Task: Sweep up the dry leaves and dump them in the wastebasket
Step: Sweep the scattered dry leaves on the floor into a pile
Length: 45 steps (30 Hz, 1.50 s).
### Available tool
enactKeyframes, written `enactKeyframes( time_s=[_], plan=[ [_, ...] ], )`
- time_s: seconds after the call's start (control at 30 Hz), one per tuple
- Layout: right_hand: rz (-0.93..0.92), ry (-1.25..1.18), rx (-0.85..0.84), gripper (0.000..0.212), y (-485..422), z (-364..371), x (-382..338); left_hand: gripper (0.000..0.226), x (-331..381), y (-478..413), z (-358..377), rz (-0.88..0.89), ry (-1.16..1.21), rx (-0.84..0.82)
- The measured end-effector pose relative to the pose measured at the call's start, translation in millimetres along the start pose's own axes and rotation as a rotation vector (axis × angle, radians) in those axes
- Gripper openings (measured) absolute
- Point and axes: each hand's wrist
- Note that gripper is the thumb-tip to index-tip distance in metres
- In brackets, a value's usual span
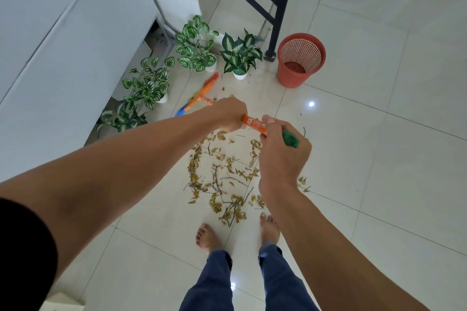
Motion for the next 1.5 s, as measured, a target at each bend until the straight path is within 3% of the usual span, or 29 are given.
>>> enactKeyframes(
  time_s=[0.07,0.23,0.5,0.8,0.97,1.1,1.3,1.5],
  plan=[
    [0.000,-0.012,0.006,0.019,-8,12,2,0.023,-7,-10,1,0.053,0.083,0.053],
    [-0.033,0.048,0.044,0.023,-26,26,10,0.032,-6,-33,9,0.116,0.083,0.046],
    [0.030,0.030,0.064,0.013,1,-34,-1,0.034,32,-11,28,0.236,0.014,0.016],
    [0.013,-0.032,0.027,0.020,-30,6,-3,0.024,9,-35,1,0.118,0.072,0.122],
    [0.011,0.014,0.079,0.022,-45,21,7,0.028,4,-55,4,0.102,0.108,0.042],
    [0.069,0.035,0.064,0.020,-35,-6,-1,0.030,25,-44,15,0.180,0.112,0.002],
    [0.063,-0.022,0.061,0.015,-22,-38,-21,0.036,42,-25,12,0.206,0.066,0.084],
    [0.038,0.031,0.056,0.031,-38,-5,-10,0.026,28,-35,0,0.112,0.090,0.051]
  ],
)
Point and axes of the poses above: each hand's wrist, its own y-axis away from the middle knuckle, its own z-axis out of the palm, x = y × z, and after that the axes turned 5 degrees about -y, right-handed
